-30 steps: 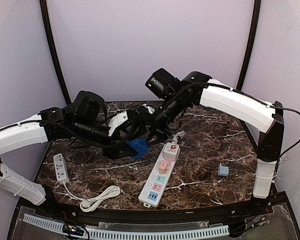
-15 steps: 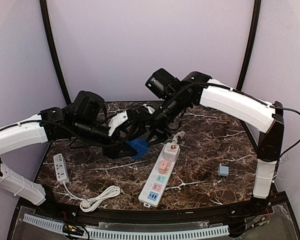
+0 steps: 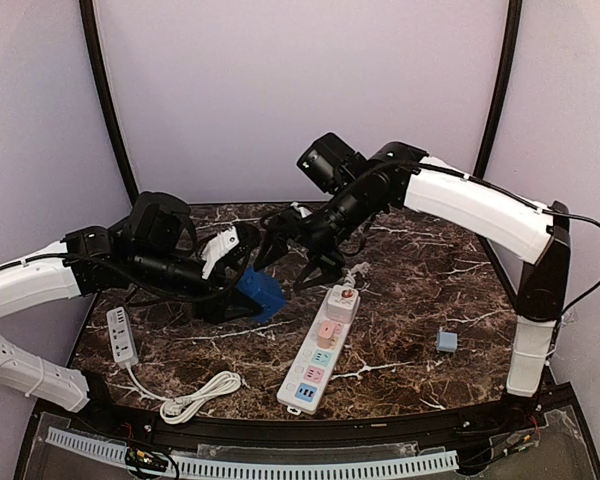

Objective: Insert the plug

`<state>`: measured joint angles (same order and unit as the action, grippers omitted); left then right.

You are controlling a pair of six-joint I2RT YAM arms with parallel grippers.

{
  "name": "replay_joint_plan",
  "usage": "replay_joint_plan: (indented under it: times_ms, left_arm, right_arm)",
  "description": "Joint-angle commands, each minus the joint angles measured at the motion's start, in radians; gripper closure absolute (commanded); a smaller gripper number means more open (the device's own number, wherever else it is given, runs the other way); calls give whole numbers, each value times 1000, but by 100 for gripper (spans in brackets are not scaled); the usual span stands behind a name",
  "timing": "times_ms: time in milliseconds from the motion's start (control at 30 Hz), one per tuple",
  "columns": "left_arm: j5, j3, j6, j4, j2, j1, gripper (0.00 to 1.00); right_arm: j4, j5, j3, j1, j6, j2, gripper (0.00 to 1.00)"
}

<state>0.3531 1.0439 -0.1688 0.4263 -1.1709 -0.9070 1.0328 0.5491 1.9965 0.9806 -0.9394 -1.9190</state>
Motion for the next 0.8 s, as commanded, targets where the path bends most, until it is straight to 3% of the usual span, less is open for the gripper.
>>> replay_joint_plan:
  times_ms: [0, 233, 400, 600, 767]
  left_arm:
    - [-1, -43, 36, -8, 74, 0, 99]
    - [-18, -75, 69, -11, 99, 1, 99]
    - [-31, -85, 121, -3, 112, 0, 99]
    - [-30, -112, 245, 4, 151, 1, 99]
    - [-43, -132, 329, 37, 198, 1, 99]
  right_arm:
    - [15, -46, -13, -65, -7, 57, 10]
    - [9, -83, -24, -125, 26, 90, 8]
    - [88, -267, -39, -141, 139, 81, 11]
    - [252, -485, 72, -134, 368, -17, 12]
    - [240, -626, 27, -109, 646, -49, 11]
